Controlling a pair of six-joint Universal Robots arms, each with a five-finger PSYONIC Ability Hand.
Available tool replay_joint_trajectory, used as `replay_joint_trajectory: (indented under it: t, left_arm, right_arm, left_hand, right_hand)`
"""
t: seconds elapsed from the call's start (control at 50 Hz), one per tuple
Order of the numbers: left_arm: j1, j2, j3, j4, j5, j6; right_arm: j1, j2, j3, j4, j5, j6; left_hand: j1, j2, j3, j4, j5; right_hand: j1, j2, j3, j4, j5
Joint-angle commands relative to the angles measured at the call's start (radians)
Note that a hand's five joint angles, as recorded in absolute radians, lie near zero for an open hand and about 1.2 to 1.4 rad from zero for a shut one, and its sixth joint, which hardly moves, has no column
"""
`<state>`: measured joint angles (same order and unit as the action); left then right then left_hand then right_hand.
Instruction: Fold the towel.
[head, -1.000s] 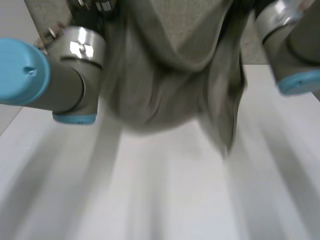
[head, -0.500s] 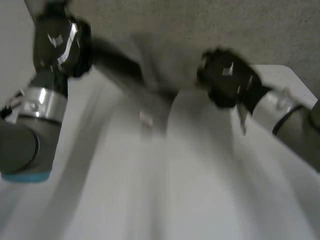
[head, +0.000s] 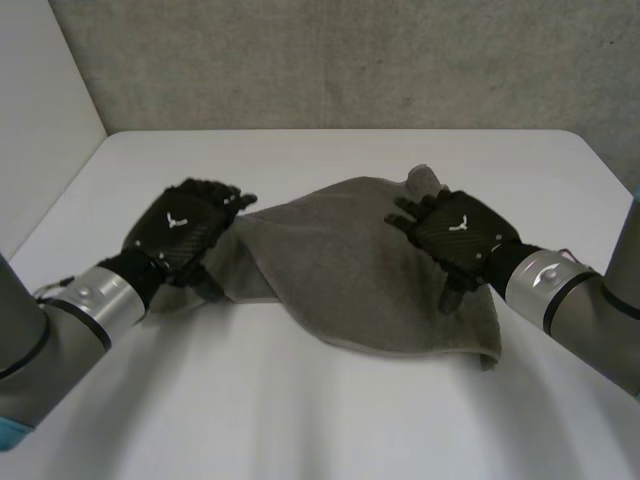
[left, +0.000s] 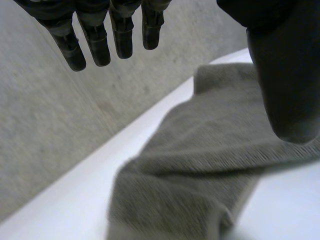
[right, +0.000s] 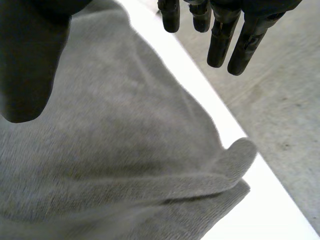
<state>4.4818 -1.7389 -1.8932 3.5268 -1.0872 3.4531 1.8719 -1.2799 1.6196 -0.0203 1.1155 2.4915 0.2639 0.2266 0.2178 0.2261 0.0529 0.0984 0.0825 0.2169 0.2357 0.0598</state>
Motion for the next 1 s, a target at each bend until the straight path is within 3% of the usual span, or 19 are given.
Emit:
replay_joint_trajectory:
  t: [0.02, 0.12, 0.22, 0.26, 0.28, 0.32, 0.38, 0.42, 0.48, 0.6, 0.78, 1.0]
  left_arm:
    - [-0.012, 0.113, 0.008, -0.025, -0.011, -0.003]
    - [-0.03, 0.187, 0.0, -0.111, -0.031, -0.008]
    - [-0.082, 0.199, -0.003, -0.204, -0.152, -0.02]
    - [-0.131, 0.19, -0.003, -0.221, -0.291, -0.029]
    - [-0.131, 0.19, -0.003, -0.221, -0.292, -0.029]
    - [-0.186, 0.159, -0.001, -0.216, -0.443, -0.028]
    - [-0.211, 0.136, 0.003, -0.213, -0.511, -0.031]
    - [-0.243, 0.086, 0.009, -0.2, -0.621, -0.028]
    - [-0.256, 0.044, 0.008, -0.192, -0.666, -0.028]
    - [-0.259, -0.022, 0.01, -0.163, -0.671, -0.032]
    - [-0.271, -0.203, 0.055, 0.009, -0.691, -0.019]
    - [-0.247, -0.363, 0.148, 0.066, -0.689, -0.015]
  right_arm:
    - [0.003, -0.076, 0.043, 0.016, 0.07, 0.093]
    - [-0.01, -0.111, 0.098, 0.016, 0.125, 0.142]
    - [-0.008, -0.13, 0.156, 0.016, 0.142, 0.208]
    - [-0.002, -0.131, 0.174, 0.016, 0.142, 0.227]
    - [0.004, -0.131, 0.187, 0.016, 0.145, 0.236]
    - [0.009, -0.134, 0.2, 0.014, 0.145, 0.237]
    - [0.016, -0.134, 0.223, 0.003, 0.15, 0.237]
    - [0.018, -0.131, 0.227, 0.0, 0.158, 0.236]
    - [0.018, -0.121, 0.238, -0.019, 0.181, 0.231]
    - [0.021, -0.128, 0.318, -0.13, 0.228, 0.228]
    - [0.064, -0.116, 0.407, -0.279, 0.355, 0.231]
    - [0.062, -0.053, 0.407, -0.346, 0.372, 0.231]
  left_hand:
    - [-0.097, -0.06, -0.043, -0.052, -0.053]
    - [-0.094, -0.057, -0.043, -0.052, -0.053]
    - [-0.08, -0.042, -0.043, -0.052, -0.043]
    - [-0.08, -0.042, -0.043, -0.052, -0.043]
    - [-0.08, -0.042, -0.043, -0.052, -0.043]
    - [-0.08, -0.042, -0.043, -0.052, -0.043]
    - [-0.08, -0.042, -0.043, -0.052, -0.043]
    - [-0.08, -0.042, -0.043, -0.052, -0.043]
    - [-0.08, -0.042, -0.043, -0.052, -0.043]
    - [-0.08, -0.042, -0.043, -0.052, -0.043]
    - [-0.036, 0.002, -0.043, -0.052, 0.001]
    - [0.031, 0.069, -0.043, -0.052, 0.068]
  right_hand:
    - [-0.098, -0.082, -0.042, -0.061, -0.06]
    - [-0.098, -0.082, -0.042, -0.061, -0.06]
    - [-0.098, -0.082, -0.042, -0.061, -0.06]
    - [-0.098, -0.082, -0.042, -0.061, -0.06]
    - [-0.098, -0.082, -0.042, -0.061, -0.06]
    - [-0.098, -0.082, -0.042, -0.061, -0.06]
    - [-0.098, -0.082, -0.042, -0.061, -0.06]
    - [-0.098, -0.082, -0.042, -0.061, -0.06]
    - [-0.098, -0.082, -0.042, -0.061, -0.06]
    - [-0.087, -0.071, -0.042, -0.061, -0.06]
    - [-0.055, -0.039, -0.042, -0.061, -0.06]
    - [0.054, 0.07, -0.042, -0.061, -0.06]
